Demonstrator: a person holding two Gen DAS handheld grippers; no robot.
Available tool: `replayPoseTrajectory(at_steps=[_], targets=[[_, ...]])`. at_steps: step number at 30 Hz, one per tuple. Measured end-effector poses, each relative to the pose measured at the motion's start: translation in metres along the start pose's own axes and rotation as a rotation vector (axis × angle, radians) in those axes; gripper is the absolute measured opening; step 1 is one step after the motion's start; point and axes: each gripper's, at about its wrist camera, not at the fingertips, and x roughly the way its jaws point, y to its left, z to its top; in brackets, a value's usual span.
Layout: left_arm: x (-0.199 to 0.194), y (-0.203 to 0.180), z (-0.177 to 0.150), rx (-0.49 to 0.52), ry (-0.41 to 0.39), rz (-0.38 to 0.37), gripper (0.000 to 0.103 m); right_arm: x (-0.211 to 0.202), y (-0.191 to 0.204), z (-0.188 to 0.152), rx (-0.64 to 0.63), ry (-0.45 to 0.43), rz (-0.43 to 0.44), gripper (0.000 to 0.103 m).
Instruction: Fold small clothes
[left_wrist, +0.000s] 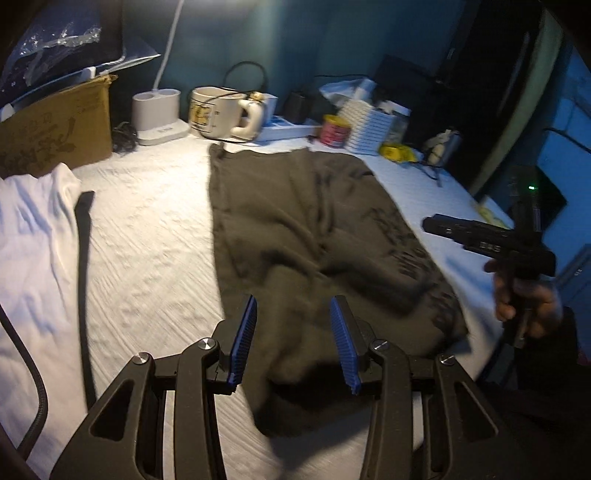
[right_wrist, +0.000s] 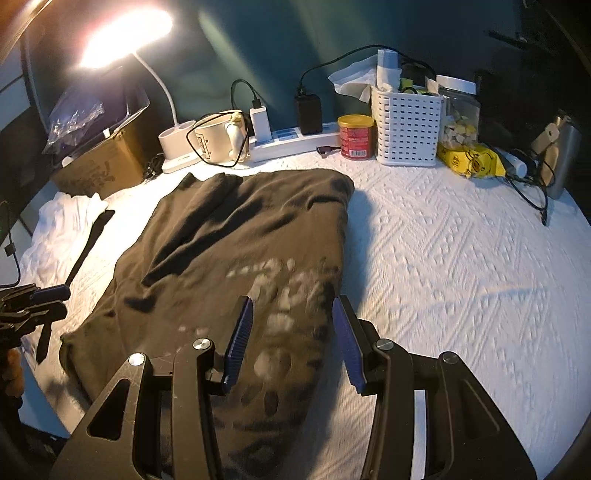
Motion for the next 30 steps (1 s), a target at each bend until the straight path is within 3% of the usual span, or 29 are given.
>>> replayPoseTrajectory(at_steps=[4, 9, 11, 12, 20, 25, 30], targets=[[0.002, -0.011, -0.014, 0.034, 0.027, -0.049, 0.041, -0.009, -0.002, -0.013, 0.013, 0.000, -0.010, 0.048], [0.022, -0.012, -0.028, 0.054, 0.093, -0.007, 0.041, -0.018, -0.006, -0.025, 0.028, -0.004, -0.020, 0.048], [0.021, -0.012, -0.030, 0.060, 0.085, -0.010, 0.028, -0.020, -0.006, -0.028, 0.031, -0.006, -0.022, 0.048], [0.020, -0.013, -0.030, 0.068, 0.082, -0.006, 0.005, -0.021, -0.006, -0.030, 0.033, -0.006, -0.022, 0.048], [-0.020, -0.025, -0.028, 0.092, -0.002, 0.031, 0.003, -0.019, 0.000, -0.038, 0.032, 0.005, -0.006, 0.048], [-0.023, -0.022, -0.040, 0.090, 0.035, 0.070, 0.003, -0.012, 0.008, -0.043, 0.011, 0.029, 0.015, 0.048], [-0.007, -0.007, -0.057, 0.027, 0.102, 0.076, 0.003, -0.003, 0.013, -0.048, 0.000, 0.057, 0.029, 0.048]])
